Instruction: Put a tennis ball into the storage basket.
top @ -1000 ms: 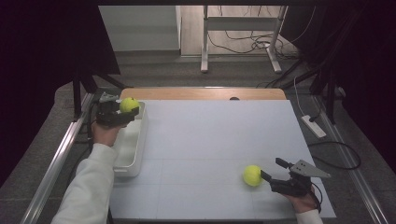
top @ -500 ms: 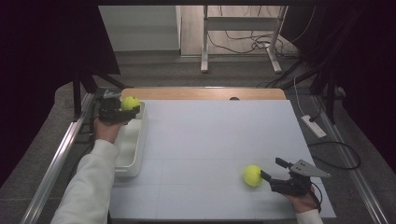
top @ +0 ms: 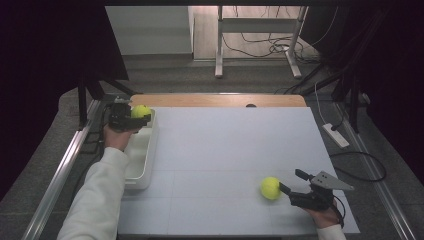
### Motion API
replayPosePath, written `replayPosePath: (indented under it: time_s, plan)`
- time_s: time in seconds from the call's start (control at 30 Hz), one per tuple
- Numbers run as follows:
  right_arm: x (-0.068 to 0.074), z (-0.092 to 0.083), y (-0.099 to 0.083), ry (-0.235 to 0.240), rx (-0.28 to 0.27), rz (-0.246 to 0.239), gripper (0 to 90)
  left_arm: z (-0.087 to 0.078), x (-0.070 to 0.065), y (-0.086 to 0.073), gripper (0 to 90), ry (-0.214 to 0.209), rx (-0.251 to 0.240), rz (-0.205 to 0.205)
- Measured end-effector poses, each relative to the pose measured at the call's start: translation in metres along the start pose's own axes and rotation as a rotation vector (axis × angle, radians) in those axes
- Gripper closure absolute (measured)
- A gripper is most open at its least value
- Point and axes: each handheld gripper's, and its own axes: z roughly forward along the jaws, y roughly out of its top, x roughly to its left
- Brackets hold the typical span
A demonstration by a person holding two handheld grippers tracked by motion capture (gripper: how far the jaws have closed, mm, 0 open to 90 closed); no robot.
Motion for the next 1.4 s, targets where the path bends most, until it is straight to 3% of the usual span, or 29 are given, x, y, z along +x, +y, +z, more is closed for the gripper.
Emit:
replayPosePath:
  time_s: [0.4,0.77,1.13,1.2,1.4]
  plan:
    - [-0.001,0.0,-0.001,-0.003,0.001,0.001,16.8,0.009,0.001,0.001,26.6,0.009,0.049,-0.002]
    - [-0.001,0.0,-0.001,-0.001,0.0,0.002,16.9,0.011,0.001,0.0,26.6,0.007,0.06,-0.008]
    - [-0.001,0.0,-0.001,-0.002,0.001,-0.002,16.9,0.01,0.0,0.001,26.4,0.011,0.051,-0.011]
    - [-0.001,0.0,-0.001,-0.002,0.001,-0.001,16.8,0.008,0.0,0.001,25.5,0.031,0.029,-0.006]
    - [-0.001,0.0,-0.001,0.0,0.001,-0.002,16.7,0.0,-0.003,0.005,10.8,0.035,-0.027,-0.022]
